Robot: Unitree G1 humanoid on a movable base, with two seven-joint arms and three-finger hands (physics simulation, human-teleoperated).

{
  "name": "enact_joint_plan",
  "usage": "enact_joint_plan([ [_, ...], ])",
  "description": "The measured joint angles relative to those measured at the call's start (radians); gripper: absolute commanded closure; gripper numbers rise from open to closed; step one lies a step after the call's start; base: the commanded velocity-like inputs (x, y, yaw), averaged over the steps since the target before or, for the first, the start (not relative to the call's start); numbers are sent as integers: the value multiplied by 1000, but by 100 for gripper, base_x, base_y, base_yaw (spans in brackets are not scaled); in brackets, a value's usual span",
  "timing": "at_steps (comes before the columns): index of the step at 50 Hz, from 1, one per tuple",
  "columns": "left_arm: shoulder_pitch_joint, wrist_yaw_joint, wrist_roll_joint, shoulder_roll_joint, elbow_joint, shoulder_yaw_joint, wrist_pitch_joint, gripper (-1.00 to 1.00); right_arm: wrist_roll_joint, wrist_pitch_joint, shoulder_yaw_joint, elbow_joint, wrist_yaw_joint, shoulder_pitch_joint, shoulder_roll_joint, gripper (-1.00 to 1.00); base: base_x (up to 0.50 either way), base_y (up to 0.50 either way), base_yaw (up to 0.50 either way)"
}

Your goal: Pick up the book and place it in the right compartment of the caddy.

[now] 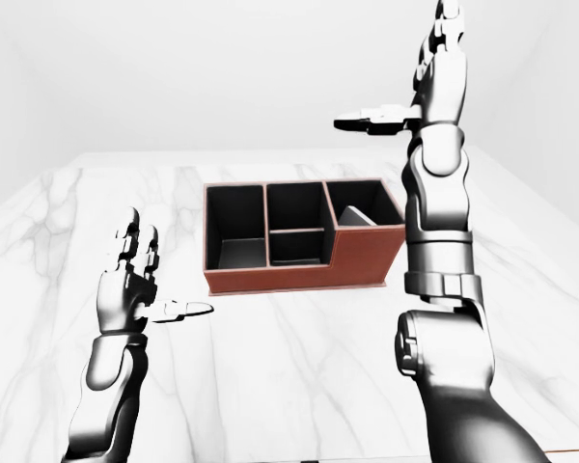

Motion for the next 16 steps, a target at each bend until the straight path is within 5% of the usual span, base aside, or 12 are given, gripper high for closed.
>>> enact_joint_plan([
  [4, 0, 0, 0, 0, 0, 0, 0, -100, 10, 54, -2, -141, -2, 5, 1, -100, 0, 0, 0],
  [16, 0, 0, 0, 0, 0, 0, 0, -100, 9, 54, 3, -621, 0, -16, -7, -100, 0, 0, 0],
])
